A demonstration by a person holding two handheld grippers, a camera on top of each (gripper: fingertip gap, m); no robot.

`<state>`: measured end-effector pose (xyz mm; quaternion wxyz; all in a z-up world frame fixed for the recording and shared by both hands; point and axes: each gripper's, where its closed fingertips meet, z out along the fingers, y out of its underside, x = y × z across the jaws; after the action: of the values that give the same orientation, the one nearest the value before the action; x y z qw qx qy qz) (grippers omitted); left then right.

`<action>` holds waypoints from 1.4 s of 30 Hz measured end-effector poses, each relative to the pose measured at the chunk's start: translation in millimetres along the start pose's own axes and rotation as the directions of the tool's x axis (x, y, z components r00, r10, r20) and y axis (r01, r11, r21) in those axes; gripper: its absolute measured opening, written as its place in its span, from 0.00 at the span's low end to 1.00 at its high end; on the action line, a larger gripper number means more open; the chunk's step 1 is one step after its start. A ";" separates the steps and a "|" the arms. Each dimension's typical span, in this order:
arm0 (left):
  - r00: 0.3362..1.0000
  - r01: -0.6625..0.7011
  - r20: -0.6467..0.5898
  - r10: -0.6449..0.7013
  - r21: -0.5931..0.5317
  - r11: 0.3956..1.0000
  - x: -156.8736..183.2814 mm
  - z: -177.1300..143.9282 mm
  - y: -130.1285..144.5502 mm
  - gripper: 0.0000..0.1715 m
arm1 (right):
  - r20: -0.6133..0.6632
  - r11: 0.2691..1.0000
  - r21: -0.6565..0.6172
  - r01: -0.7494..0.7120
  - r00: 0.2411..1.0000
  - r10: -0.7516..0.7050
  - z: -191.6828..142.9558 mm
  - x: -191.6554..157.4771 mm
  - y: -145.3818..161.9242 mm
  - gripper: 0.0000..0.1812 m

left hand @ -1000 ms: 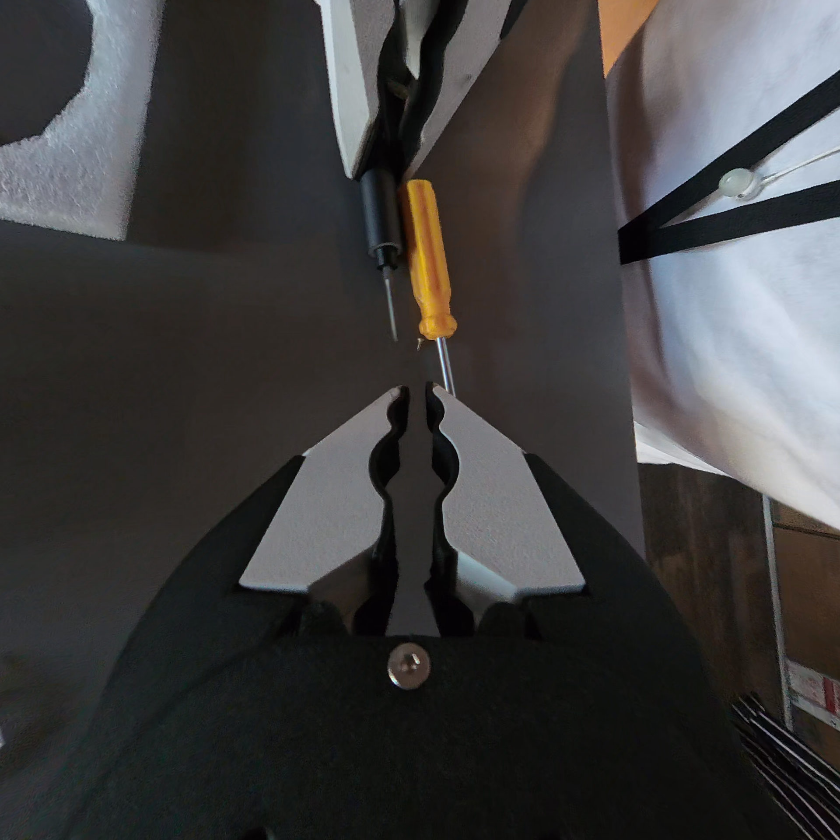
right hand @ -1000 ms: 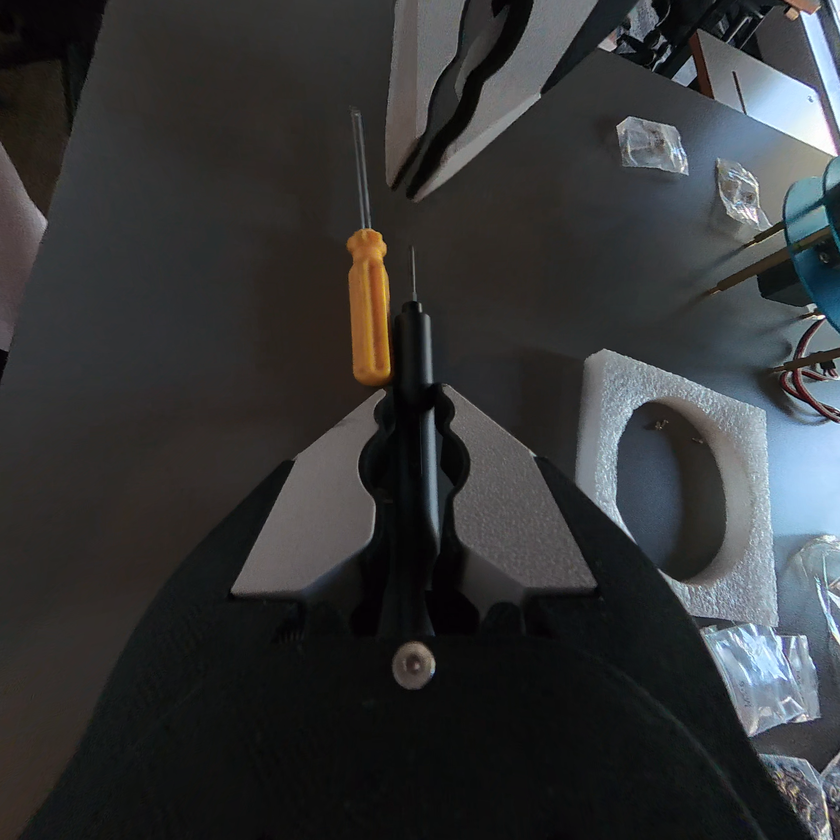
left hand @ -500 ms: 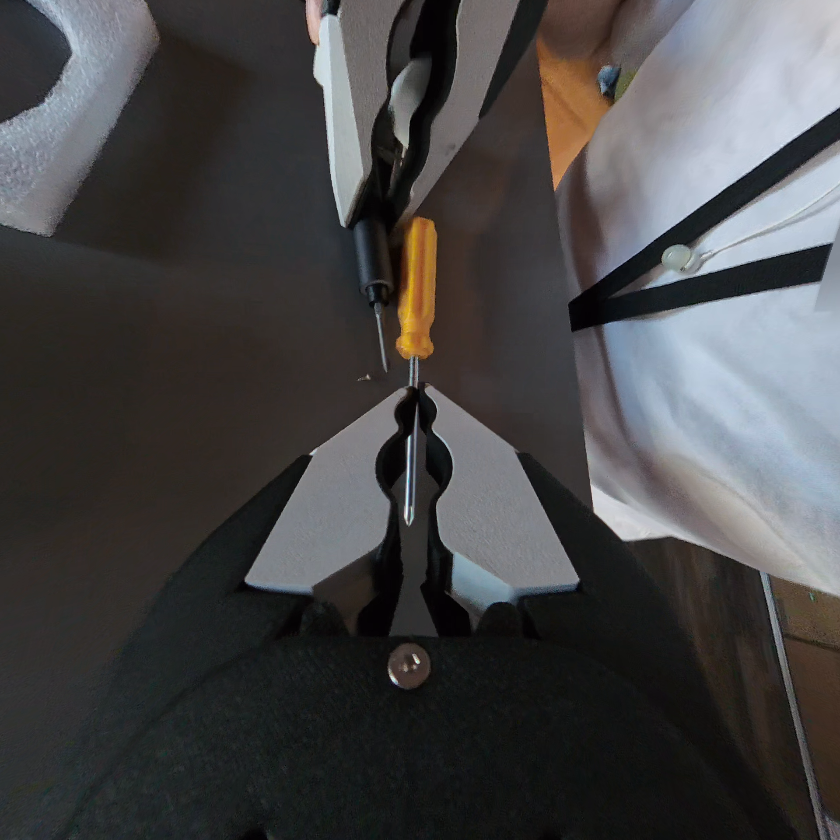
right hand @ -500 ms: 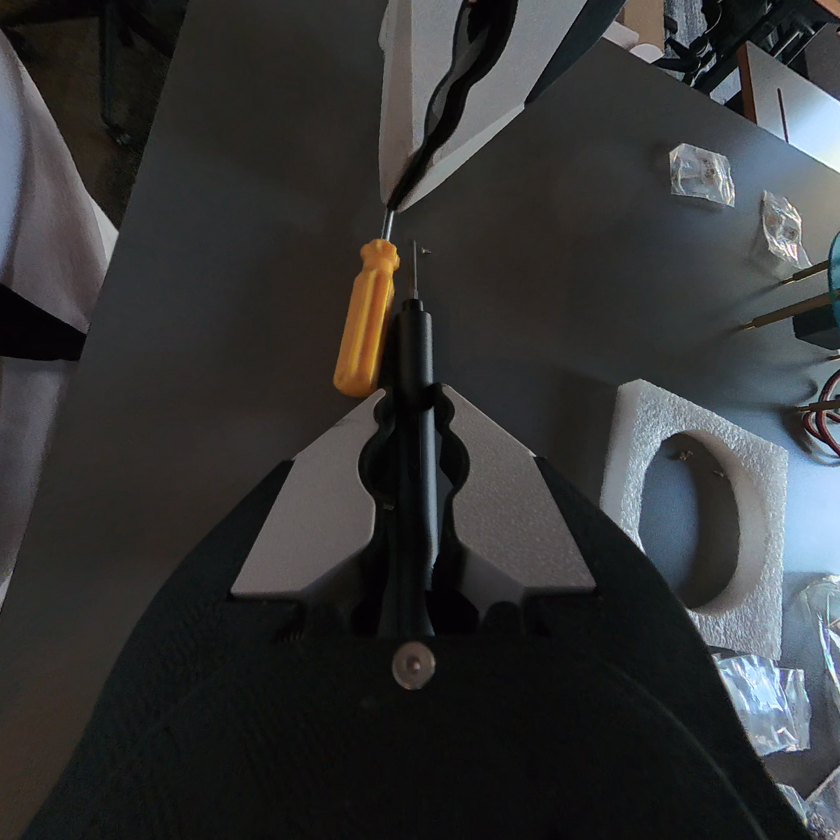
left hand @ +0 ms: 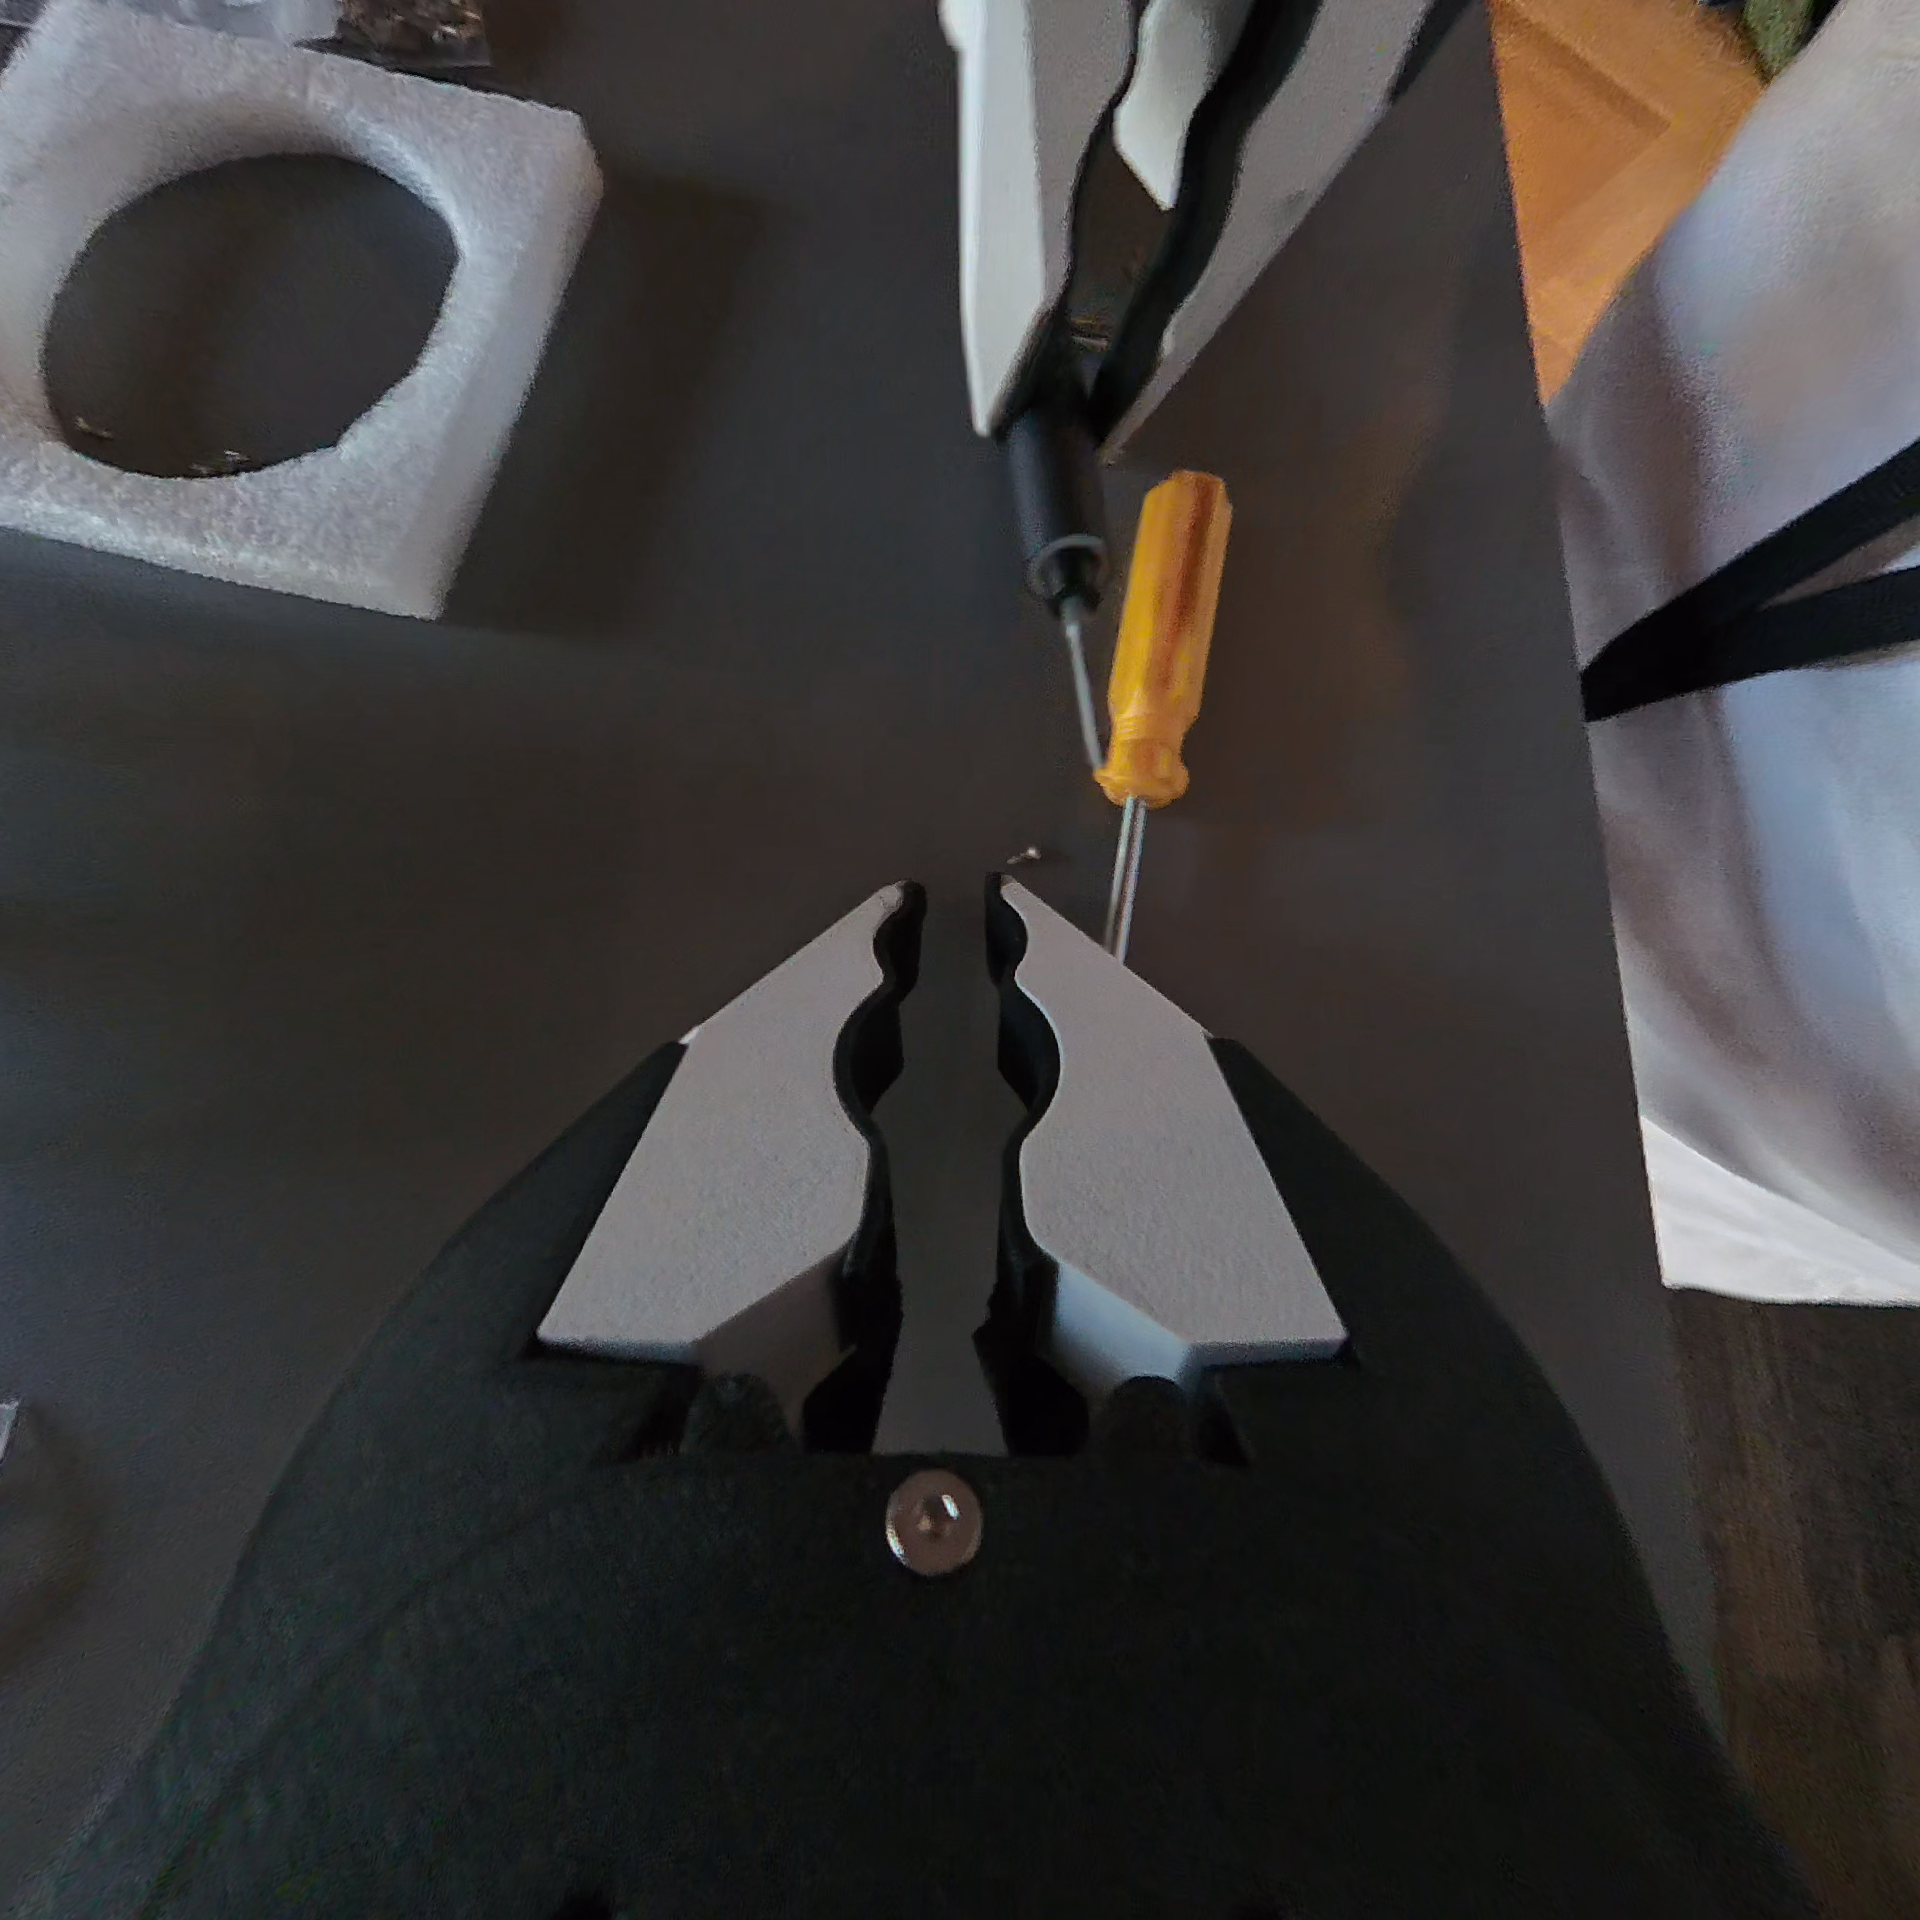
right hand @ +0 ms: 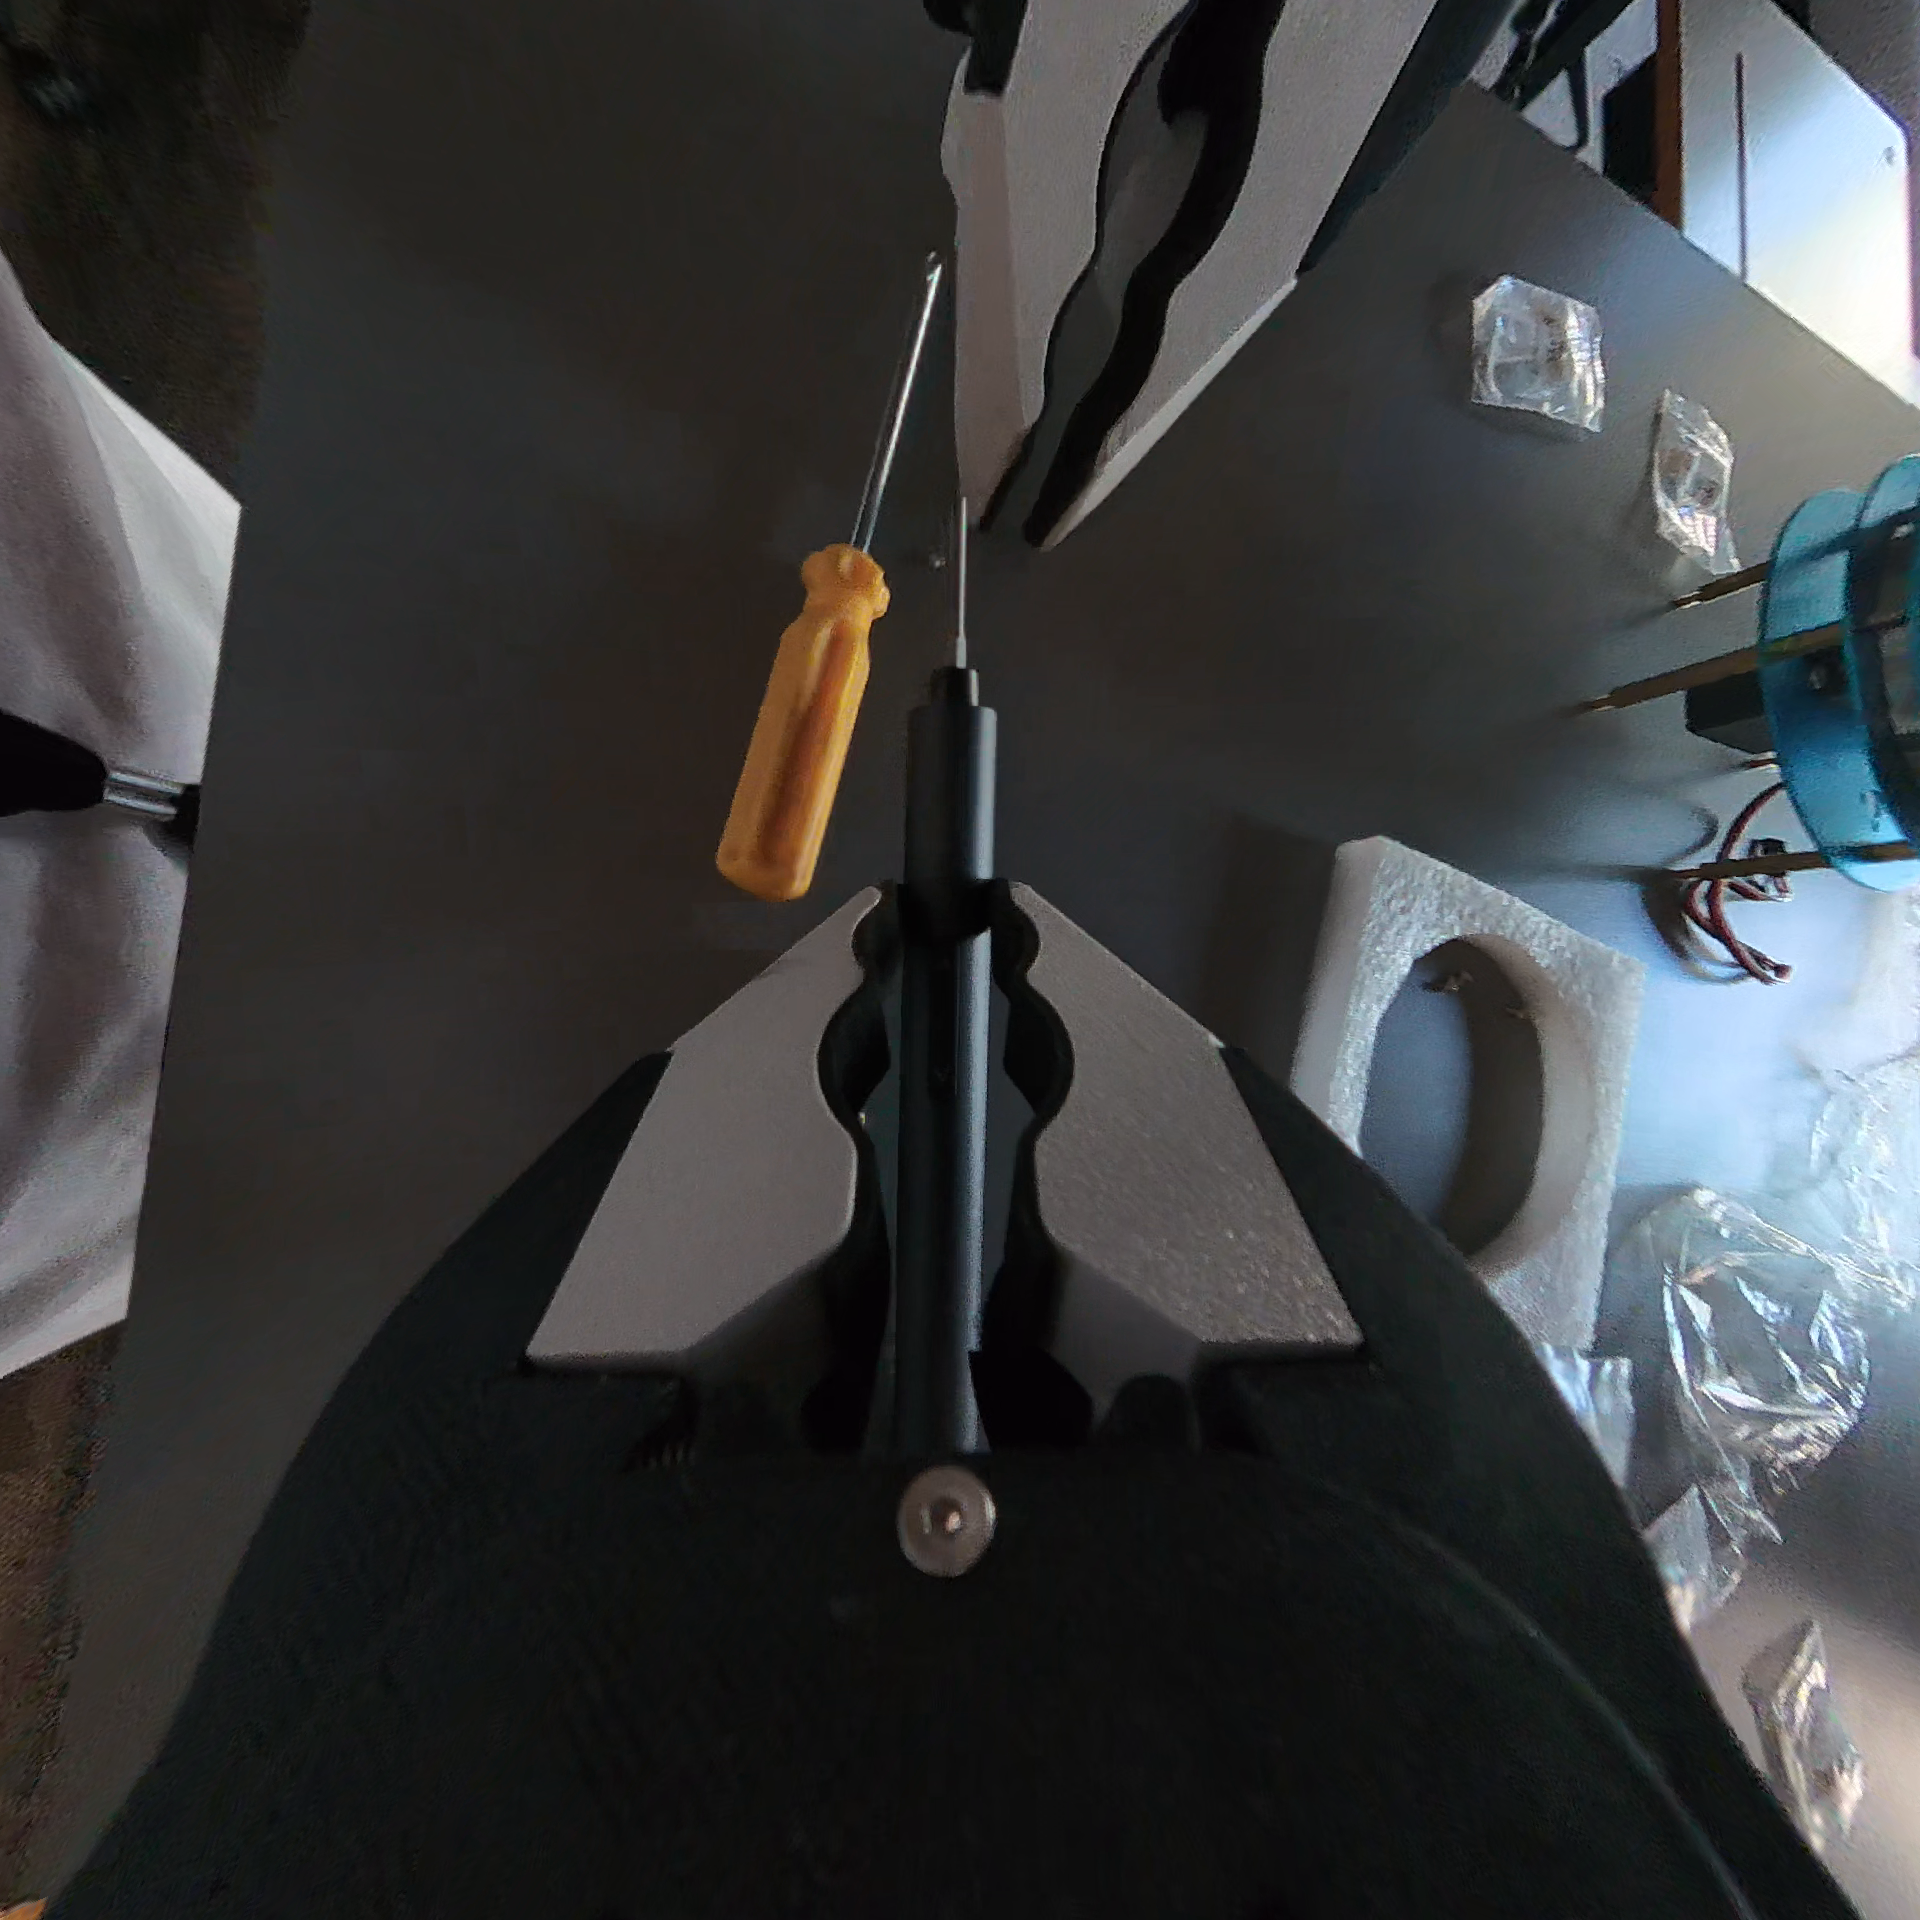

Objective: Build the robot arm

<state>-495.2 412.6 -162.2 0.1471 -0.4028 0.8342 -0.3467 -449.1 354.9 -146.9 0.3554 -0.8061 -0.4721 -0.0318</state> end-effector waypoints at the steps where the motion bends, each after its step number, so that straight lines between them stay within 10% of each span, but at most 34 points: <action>1: 0.999 0.006 0.037 -0.006 0.007 1.000 -5.8 -1.0 -0.8 0.05 | -0.010 1.000 -0.012 -0.014 1.000 0.014 -2.8 1.9 -1.9 0.08; 9: 0.982 0.098 0.154 -0.107 0.067 0.993 -24.4 0.1 -3.8 0.05 | 0.297 0.833 -0.172 -0.526 0.778 0.553 -27.7 -11.5 -11.2 0.08; 20: 0.961 0.005 0.277 -0.017 0.045 0.999 -12.9 -14.7 2.5 0.04 | 0.293 0.771 -0.097 -0.629 0.722 0.626 -12.1 -13.5 8.8 0.09; 27: 0.751 -0.012 0.616 0.239 -0.348 0.937 -70.9 -57.5 24.5 0.02 | 0.066 0.851 0.043 -0.524 0.851 0.521 -23.7 16.9 30.8 0.08; 36: 0.582 0.153 0.746 0.324 -0.491 0.857 -102.5 -90.7 23.3 0.00 | 0.136 0.850 0.051 -0.525 0.846 0.515 -17.2 13.6 60.0 0.09; 42: 0.403 0.341 0.737 0.543 -0.671 0.658 -104.8 -139.0 24.5 0.00 | 0.090 0.892 0.154 -0.424 0.905 0.415 -29.6 21.3 73.2 0.12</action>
<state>-515.9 568.3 -83.3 0.4195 -0.4851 0.6998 0.3147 -371.5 330.7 -156.4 0.4084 -0.8562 -0.2974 0.1082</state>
